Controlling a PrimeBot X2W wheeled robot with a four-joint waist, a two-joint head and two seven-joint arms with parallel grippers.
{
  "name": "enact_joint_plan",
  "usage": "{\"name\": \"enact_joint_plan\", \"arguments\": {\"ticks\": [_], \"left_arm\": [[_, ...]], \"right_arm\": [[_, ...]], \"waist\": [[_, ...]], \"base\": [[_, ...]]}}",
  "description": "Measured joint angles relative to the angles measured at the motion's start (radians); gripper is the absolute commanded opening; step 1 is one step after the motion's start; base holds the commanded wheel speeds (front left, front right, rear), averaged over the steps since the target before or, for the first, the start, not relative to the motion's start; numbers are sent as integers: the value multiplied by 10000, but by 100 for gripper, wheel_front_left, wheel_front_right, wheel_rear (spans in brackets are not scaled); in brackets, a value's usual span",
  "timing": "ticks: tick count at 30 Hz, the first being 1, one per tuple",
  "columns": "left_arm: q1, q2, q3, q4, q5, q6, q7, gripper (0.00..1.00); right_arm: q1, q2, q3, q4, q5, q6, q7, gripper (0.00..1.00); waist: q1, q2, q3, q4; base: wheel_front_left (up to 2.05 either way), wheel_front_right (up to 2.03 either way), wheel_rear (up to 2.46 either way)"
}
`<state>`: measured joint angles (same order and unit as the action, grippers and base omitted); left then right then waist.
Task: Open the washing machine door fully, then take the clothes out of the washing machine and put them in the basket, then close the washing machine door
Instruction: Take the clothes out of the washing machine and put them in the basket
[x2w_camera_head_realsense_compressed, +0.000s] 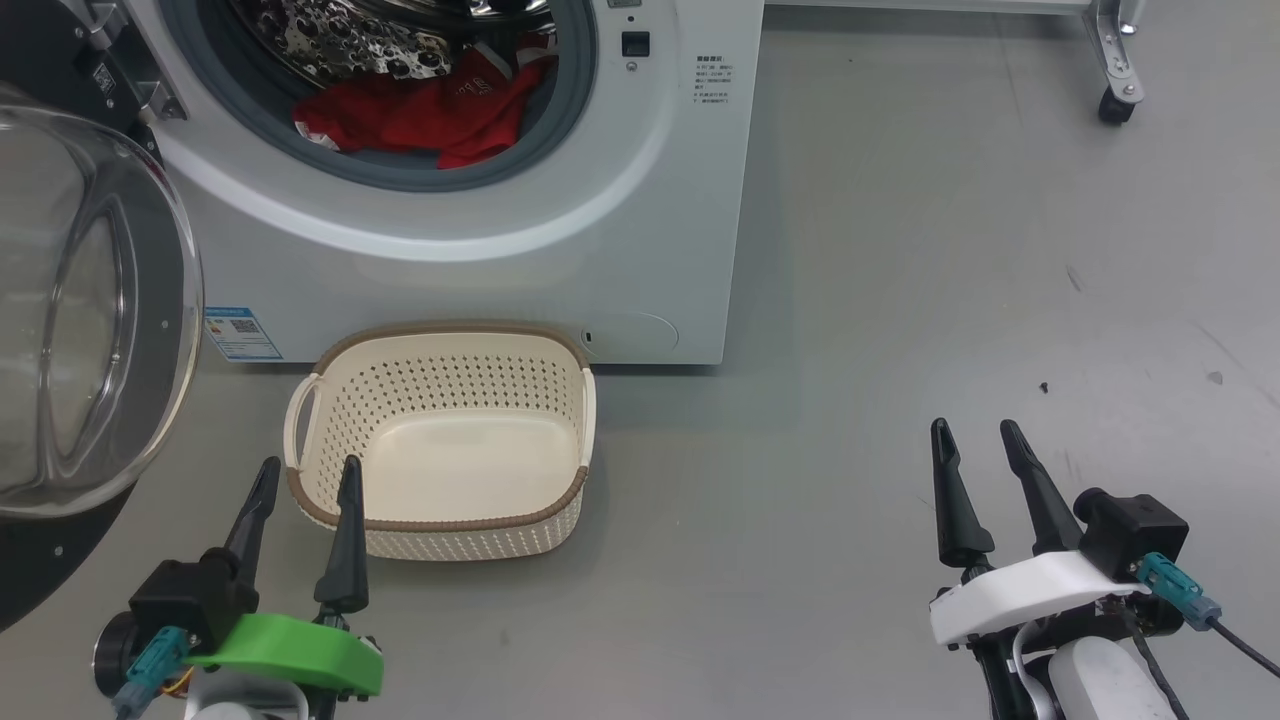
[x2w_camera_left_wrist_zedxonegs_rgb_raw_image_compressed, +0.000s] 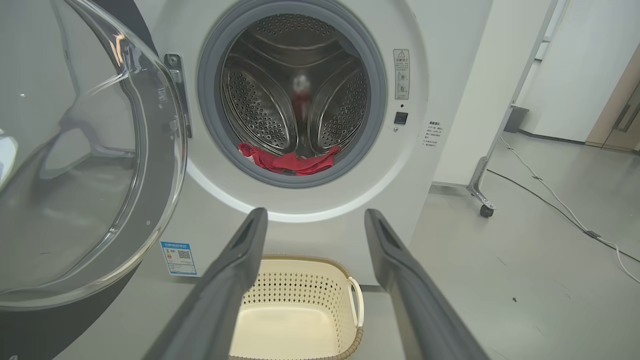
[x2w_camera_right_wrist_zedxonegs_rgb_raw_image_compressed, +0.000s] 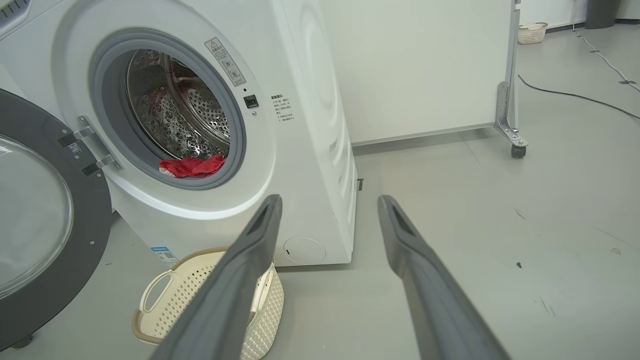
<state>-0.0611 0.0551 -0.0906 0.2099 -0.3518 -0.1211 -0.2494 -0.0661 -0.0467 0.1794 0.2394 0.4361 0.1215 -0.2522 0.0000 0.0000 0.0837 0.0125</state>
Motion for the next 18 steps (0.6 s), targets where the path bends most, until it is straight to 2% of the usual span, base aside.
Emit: {"name": "enact_joint_plan", "arguments": {"ticks": [18], "left_arm": [[1,2,215,-84,215,27,-27,100]], "right_arm": [[0,4,10,0,0,0,0,100]], "waist": [[0,0,143,99]], "base": [[127,-127,0]]}}
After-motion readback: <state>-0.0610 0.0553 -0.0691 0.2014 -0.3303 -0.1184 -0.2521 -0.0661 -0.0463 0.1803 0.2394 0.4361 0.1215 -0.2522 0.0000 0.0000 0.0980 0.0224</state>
